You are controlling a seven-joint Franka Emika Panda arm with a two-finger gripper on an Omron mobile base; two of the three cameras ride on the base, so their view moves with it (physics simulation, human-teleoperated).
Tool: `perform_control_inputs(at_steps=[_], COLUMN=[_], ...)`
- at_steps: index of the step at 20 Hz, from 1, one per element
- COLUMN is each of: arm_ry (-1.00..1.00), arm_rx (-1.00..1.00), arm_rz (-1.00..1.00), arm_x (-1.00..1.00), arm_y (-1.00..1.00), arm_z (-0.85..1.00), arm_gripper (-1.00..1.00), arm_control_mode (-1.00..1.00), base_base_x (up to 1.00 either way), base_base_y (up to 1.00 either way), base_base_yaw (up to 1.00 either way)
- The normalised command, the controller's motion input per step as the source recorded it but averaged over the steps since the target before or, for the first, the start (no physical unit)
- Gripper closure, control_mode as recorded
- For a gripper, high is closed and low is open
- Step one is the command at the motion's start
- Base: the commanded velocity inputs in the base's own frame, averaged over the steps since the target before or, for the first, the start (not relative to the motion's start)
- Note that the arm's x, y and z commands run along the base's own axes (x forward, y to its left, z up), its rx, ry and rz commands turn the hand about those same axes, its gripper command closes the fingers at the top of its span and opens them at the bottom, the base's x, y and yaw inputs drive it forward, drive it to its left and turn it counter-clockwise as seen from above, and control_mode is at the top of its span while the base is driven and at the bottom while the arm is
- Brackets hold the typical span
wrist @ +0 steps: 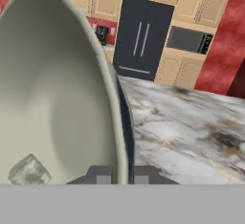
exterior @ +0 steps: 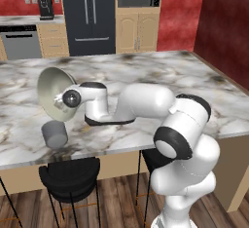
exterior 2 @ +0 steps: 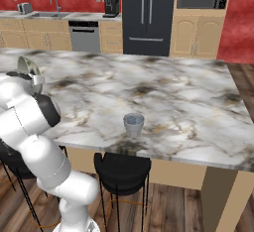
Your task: There are four ice cubes in the ice bowl. Place two ice cubes in each glass of water.
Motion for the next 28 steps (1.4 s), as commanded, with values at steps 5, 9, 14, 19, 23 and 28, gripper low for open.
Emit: perform_control_inputs(at_steps=[5,9,14,19,23,28], arm_ry=[-0.03,-0.16,-0.04,-0.30,-0.10,0.00], arm_rx=[-0.11,-0.04,0.00,0.00,0.00,-0.06], arm_rz=[0.00,0.00,0.00,0.10,0.07,0.03], arm_x=[-0.01,-0.32,-0.04,-0.14,-0.07,0.00], arm_y=[0.22,0.01,0.00,0.00,0.00,0.00], arm_z=[0.00,0.17,0.00,0.00,0.00,-0.17], arm_gripper=[1.00,1.00,1.00,1.00,1.00,1.00], arm_control_mode=[-1.00,-1.00,-1.00,-1.00,-1.00,-1.00], base_base_x=[0.00,0.00,0.00,0.00,0.00,0.00], base_base_y=[0.00,0.00,0.00,0.00,0.00,0.00], base_base_yaw=[0.00,0.00,0.00,0.00,0.00,0.00])
